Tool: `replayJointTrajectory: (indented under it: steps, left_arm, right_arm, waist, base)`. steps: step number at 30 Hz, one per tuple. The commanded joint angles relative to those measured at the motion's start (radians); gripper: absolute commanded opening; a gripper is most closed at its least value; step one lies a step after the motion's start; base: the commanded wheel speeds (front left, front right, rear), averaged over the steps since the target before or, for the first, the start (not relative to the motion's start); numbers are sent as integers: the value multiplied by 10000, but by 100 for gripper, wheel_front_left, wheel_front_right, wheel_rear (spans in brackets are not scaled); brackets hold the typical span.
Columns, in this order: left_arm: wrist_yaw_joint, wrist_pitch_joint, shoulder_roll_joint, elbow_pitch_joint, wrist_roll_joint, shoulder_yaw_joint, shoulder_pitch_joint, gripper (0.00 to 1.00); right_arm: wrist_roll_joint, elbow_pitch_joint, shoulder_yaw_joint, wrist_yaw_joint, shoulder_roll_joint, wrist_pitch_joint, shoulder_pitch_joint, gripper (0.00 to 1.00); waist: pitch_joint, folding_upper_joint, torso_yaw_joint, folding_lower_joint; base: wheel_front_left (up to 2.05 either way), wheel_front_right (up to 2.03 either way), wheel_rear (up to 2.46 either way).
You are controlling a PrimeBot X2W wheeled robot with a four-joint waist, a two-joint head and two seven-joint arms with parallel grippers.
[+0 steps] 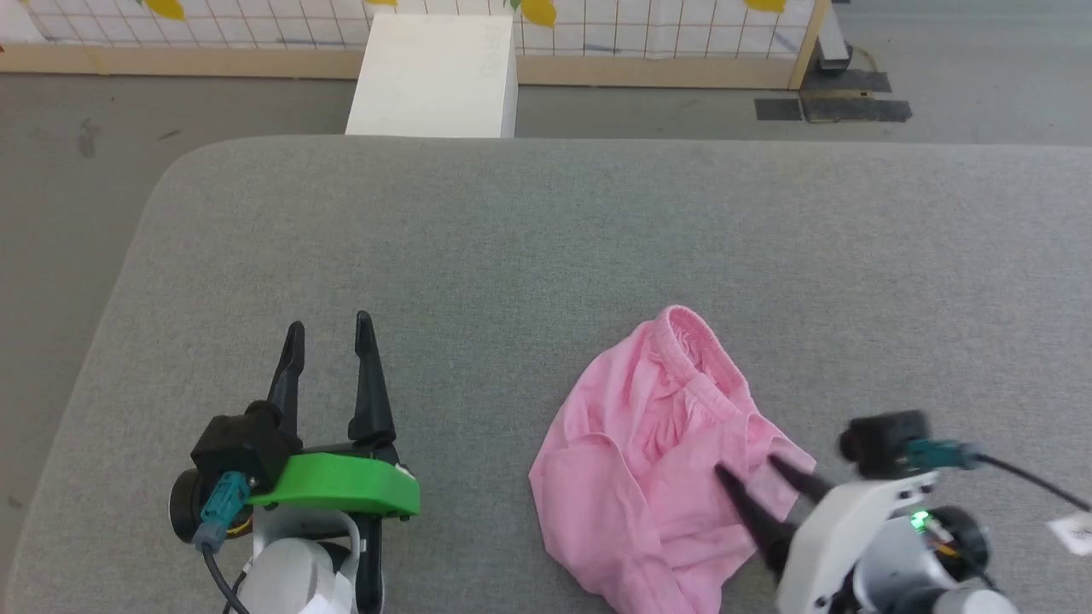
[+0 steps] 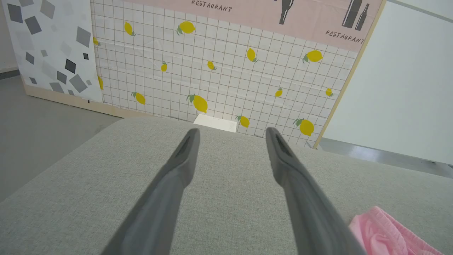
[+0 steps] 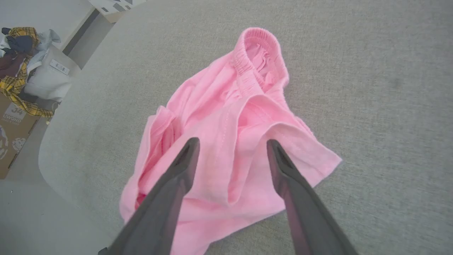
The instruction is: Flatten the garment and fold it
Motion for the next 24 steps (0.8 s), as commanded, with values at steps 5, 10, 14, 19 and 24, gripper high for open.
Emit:
replayJointTrajectory:
  steps: [5,10,14,19,24]
  left_arm:
    - [6,-36,-18,-61,-37,-49,-206,100]
    - [41,-36,-18,-55,-83,-94,-255,100]
    - [76,-36,-18,-38,-118,-107,-253,100]
    - [105,-36,-18,-41,-132,-86,-211,100]
    - [95,-36,-18,-58,-115,-57,-164,100]
  right_arm:
    - [-280,1102,578,-13,25,346,-569,65]
    - [-500,1480,568,-13,26,198,-1136,0]
    - [-1370,1200,-416,-13,22,80,-1464,0]
    - [-2158,507,-2397,-13,-80,-186,-1729,0]
    - [-2586,974,-4956,-13,-73,-489,-1879,0]
  waist:
    - [280,0,184,0]
    - [356,0,302,0]
    - [329,0,344,0]
    - [247,0,337,0]
    - [241,0,212,0]
  base:
    - [0,0,0]
    - [0,0,0]
    - [0,0,0]
    - [0,0,0]
    - [0,0,0]
